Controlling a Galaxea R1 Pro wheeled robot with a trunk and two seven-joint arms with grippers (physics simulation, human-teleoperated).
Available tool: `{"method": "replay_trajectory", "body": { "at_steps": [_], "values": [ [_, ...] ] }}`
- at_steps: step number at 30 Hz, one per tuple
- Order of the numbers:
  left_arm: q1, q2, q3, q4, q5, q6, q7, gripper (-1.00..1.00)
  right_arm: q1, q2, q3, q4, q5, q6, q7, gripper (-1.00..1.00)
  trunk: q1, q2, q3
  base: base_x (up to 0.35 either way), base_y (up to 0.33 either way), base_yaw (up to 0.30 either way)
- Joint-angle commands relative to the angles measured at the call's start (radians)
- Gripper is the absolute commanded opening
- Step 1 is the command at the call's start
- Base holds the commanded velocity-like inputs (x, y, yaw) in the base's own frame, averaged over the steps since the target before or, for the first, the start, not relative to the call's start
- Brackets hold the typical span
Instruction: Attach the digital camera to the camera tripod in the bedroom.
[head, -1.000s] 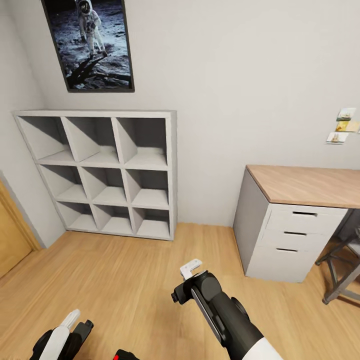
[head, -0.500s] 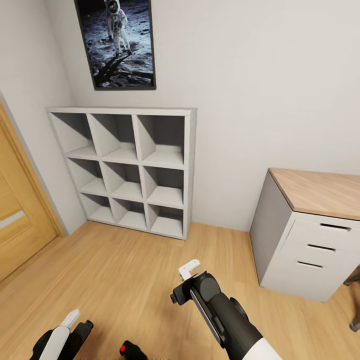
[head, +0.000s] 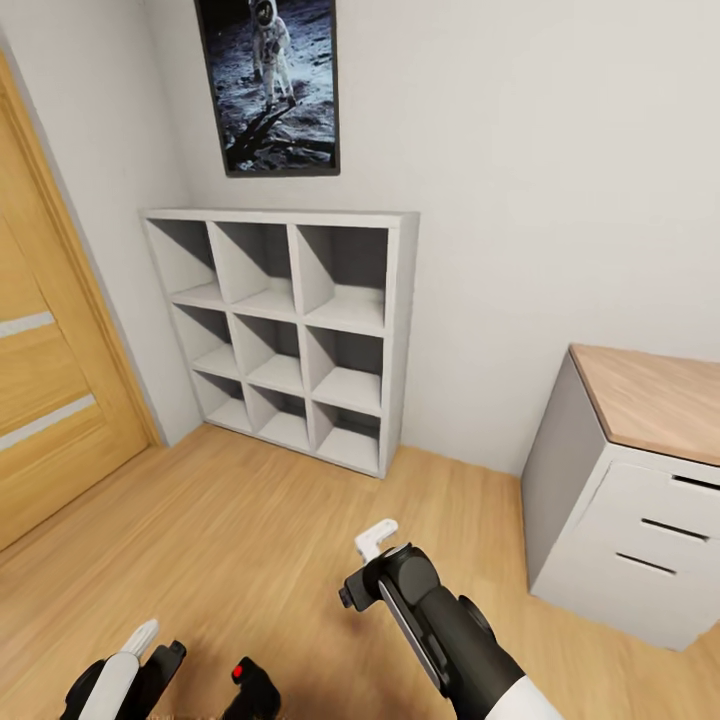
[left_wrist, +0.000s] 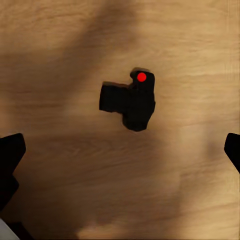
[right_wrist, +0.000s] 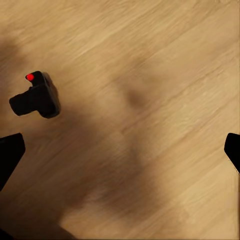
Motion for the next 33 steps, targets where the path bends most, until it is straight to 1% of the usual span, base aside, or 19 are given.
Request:
{"method": "replay_trajectory", "body": {
  "at_steps": [1, 7, 15, 22, 24, 25, 26, 29, 32, 33],
  "values": [
    [0.000, 0.000, 0.001, -0.002, 0.008, 0.003, 0.006, 1.00, -0.001, 0.000, 0.000, -0.001, 0.007, 0.004, 0.008, 1.00, 0.000, 0.000, -0.002, 0.051, -0.334, 0.271],
    [0.005, 0.000, 0.001, -0.002, 0.008, 0.003, 0.002, 1.00, -0.001, 0.000, 0.000, -0.001, 0.007, 0.001, 0.009, 1.00, 0.000, 0.000, -0.006, 0.162, -0.284, 0.271],
    [0.011, 0.000, 0.001, -0.003, 0.009, 0.003, 0.000, 1.00, -0.001, 0.000, 0.000, -0.001, 0.007, 0.000, 0.008, 1.00, 0.000, 0.000, -0.010, 0.229, -0.240, 0.275],
    [0.011, -0.001, 0.007, -0.004, 0.017, 0.006, 0.003, 1.00, -0.001, 0.000, 0.000, -0.001, 0.007, 0.000, 0.007, 1.00, 0.000, 0.000, -0.012, 0.092, -0.086, 0.289],
    [0.009, -0.001, 0.021, -0.005, 0.028, 0.007, 0.005, 1.00, -0.001, 0.000, 0.000, -0.001, 0.007, 0.000, 0.007, 1.00, 0.000, 0.000, -0.012, 0.038, -0.035, 0.292],
    [0.007, -0.004, 0.044, -0.009, 0.046, 0.009, 0.008, 1.00, -0.001, 0.000, 0.000, -0.001, 0.007, 0.000, 0.007, 1.00, 0.004, -0.007, -0.015, 0.022, -0.020, 0.293],
    [0.007, -0.004, 0.044, -0.009, 0.046, 0.009, 0.008, 1.00, -0.001, 0.000, 0.000, -0.001, 0.007, 0.000, 0.007, 1.00, 0.008, -0.014, -0.018, 0.022, -0.020, 0.293],
    [0.005, -0.006, 0.066, -0.013, 0.069, 0.012, 0.013, 1.00, -0.001, 0.000, 0.000, -0.001, 0.007, 0.000, 0.008, 1.00, 0.019, -0.035, -0.028, 0.014, -0.013, 0.292],
    [0.001, -0.010, 0.072, -0.017, 0.079, 0.014, 0.018, 1.00, -0.001, 0.000, 0.000, -0.001, 0.007, 0.000, 0.009, 1.00, 0.031, -0.056, -0.037, 0.007, -0.007, 0.228],
    [-0.003, -0.013, 0.060, -0.019, 0.082, 0.014, 0.020, 1.00, 0.000, 0.000, -0.001, -0.001, 0.007, -0.001, 0.008, 1.00, 0.034, -0.063, -0.040, 0.004, -0.003, 0.118]
  ]
}}
